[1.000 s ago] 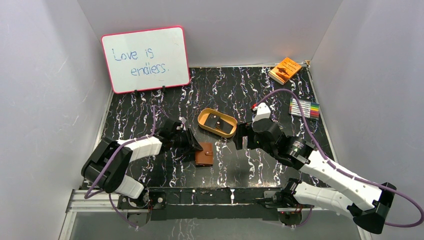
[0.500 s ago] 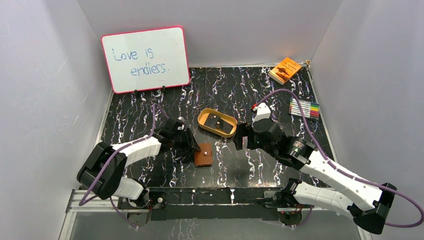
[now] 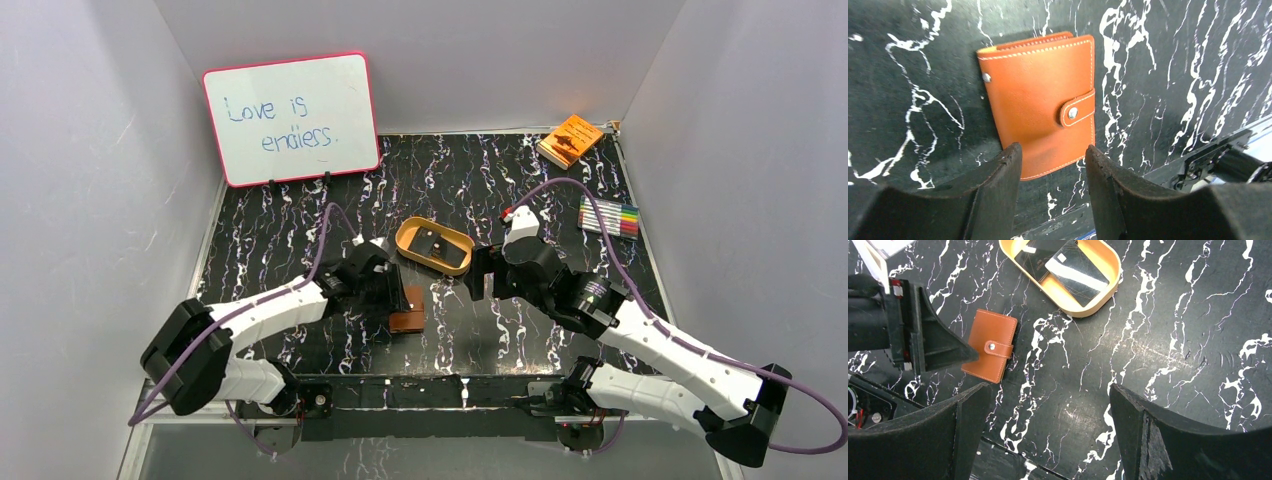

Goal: Put the credit cards into the card holder
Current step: Place the card holder at the center of the board, then adjust the card holder at the center of the board.

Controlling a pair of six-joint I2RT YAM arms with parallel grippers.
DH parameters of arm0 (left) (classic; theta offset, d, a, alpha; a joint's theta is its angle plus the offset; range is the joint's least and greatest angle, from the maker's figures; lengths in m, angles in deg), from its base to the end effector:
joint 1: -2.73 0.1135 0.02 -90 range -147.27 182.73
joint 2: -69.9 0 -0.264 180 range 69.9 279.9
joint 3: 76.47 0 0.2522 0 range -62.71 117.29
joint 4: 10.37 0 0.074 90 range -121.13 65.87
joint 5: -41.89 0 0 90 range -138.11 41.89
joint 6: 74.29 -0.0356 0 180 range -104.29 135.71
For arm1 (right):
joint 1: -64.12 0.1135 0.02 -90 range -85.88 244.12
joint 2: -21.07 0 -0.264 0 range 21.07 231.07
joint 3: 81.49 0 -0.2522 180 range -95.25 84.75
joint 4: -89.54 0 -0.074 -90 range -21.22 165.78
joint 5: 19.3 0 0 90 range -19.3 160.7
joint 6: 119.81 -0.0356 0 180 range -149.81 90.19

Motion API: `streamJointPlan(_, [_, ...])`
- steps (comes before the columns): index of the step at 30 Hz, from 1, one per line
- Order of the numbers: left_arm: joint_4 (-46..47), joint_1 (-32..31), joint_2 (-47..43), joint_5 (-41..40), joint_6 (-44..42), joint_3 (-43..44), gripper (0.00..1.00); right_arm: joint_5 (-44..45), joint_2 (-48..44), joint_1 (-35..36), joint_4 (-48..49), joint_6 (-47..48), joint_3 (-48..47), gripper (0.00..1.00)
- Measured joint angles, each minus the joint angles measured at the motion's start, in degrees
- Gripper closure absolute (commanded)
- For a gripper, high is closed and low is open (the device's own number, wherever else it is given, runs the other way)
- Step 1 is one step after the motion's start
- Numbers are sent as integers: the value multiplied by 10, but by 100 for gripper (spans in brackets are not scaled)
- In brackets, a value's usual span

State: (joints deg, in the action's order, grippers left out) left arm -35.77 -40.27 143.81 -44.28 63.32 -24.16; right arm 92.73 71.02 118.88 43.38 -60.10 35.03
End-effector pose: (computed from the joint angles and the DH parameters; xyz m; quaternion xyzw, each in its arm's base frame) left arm 0.1856 -0.1763 0.1942 -0.0252 0.9296 -0.2823 0.2355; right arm 0.1179 0.1438 0.3169 -0.0929 0.8610 0.1949 0.4605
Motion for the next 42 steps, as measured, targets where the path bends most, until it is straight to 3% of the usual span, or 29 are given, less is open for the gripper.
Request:
streamJointPlan(17, [-9, -47, 43, -54, 21, 10, 53, -3, 2, 0, -1, -6, 0, 5])
streamJointPlan(26, [-46, -50, -16, -79, 29, 10, 56, -3, -1, 0, -3, -9, 0, 5])
streamJointPlan(32, [-51, -130, -58, -91, 34, 17, 61, -5, -1, 0, -2, -11, 0, 5])
streamJointPlan(36, [-52, -178, -22, -92, 33, 25, 66, -11, -1, 0, -2, -15, 0, 5])
streamJointPlan(42, [-59, -198, 35, -95, 34, 24, 71, -13, -1, 0, -5, -23, 0, 5])
